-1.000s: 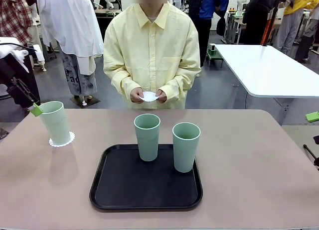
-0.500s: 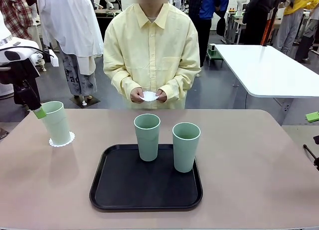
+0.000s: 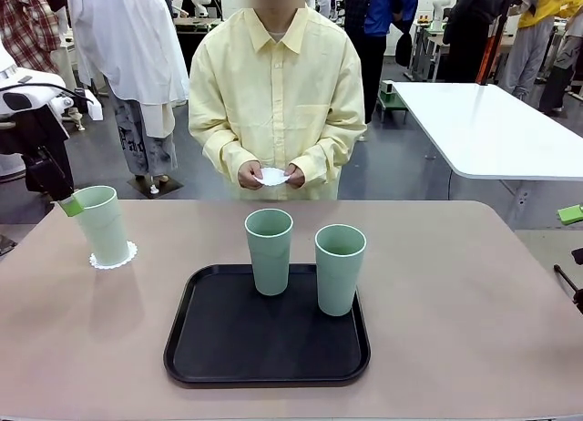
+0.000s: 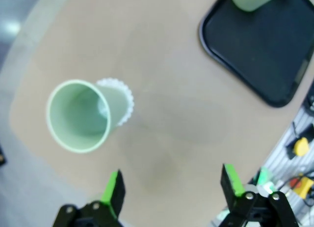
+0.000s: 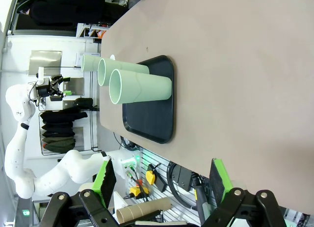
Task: Place coasters on the table and set cups on them.
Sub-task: Take one Reusable plastic cup from the Flat Tray and place it on a coaster set by the human.
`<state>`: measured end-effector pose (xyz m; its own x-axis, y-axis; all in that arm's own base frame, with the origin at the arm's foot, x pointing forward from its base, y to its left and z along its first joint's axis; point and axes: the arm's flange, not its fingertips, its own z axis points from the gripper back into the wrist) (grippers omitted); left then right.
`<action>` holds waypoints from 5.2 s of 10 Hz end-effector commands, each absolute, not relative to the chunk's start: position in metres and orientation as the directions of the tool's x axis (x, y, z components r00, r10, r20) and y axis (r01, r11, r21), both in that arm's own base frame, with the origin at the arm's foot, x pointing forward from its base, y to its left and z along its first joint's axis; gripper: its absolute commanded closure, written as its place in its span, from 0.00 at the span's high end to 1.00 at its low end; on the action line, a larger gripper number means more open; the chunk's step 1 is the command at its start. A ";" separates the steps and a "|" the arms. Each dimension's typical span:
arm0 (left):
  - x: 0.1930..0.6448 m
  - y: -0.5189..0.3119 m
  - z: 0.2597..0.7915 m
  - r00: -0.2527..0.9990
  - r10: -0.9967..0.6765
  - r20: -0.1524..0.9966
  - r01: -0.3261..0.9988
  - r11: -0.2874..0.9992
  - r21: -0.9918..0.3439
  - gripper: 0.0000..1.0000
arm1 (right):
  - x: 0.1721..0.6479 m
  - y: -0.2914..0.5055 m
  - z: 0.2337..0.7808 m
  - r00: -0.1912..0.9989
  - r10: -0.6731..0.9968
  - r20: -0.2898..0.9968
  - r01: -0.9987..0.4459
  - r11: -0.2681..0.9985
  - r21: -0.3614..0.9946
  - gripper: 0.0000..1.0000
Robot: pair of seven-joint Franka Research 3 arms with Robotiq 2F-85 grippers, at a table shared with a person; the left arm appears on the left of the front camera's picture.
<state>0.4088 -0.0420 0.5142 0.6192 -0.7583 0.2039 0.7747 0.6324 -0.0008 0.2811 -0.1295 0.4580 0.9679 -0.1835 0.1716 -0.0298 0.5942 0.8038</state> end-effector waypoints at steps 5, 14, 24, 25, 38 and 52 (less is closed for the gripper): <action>0.396 -0.009 0.538 0.856 -0.457 0.243 0.496 0.858 -0.132 1.00 | 0.283 -0.131 0.457 0.965 -0.182 0.189 -0.052 0.574 0.817 1.00; 0.368 0.224 0.519 0.890 0.007 0.455 0.407 0.437 -0.802 1.00 | 0.283 -0.131 0.457 0.965 -0.182 0.189 -0.052 0.574 0.817 1.00; 0.375 0.289 0.476 0.915 0.100 0.391 0.324 0.396 -0.859 1.00 | 0.283 -0.131 0.457 0.965 -0.182 0.189 -0.052 0.574 0.817 1.00; 0.373 0.287 0.474 0.917 0.096 0.386 0.319 0.403 -0.858 1.00 | 0.283 -0.131 0.457 0.965 -0.182 0.189 -0.052 0.574 0.817 1.00; 0.378 0.288 0.473 0.913 0.093 0.397 0.333 0.391 -0.858 1.00 | 0.283 -0.131 0.457 0.965 -0.182 0.189 -0.052 0.574 0.817 1.00; 0.378 0.288 0.473 0.913 0.093 0.397 0.333 0.391 -0.858 1.00 | 0.283 -0.131 0.457 0.965 -0.182 0.189 -0.052 0.574 0.817 1.00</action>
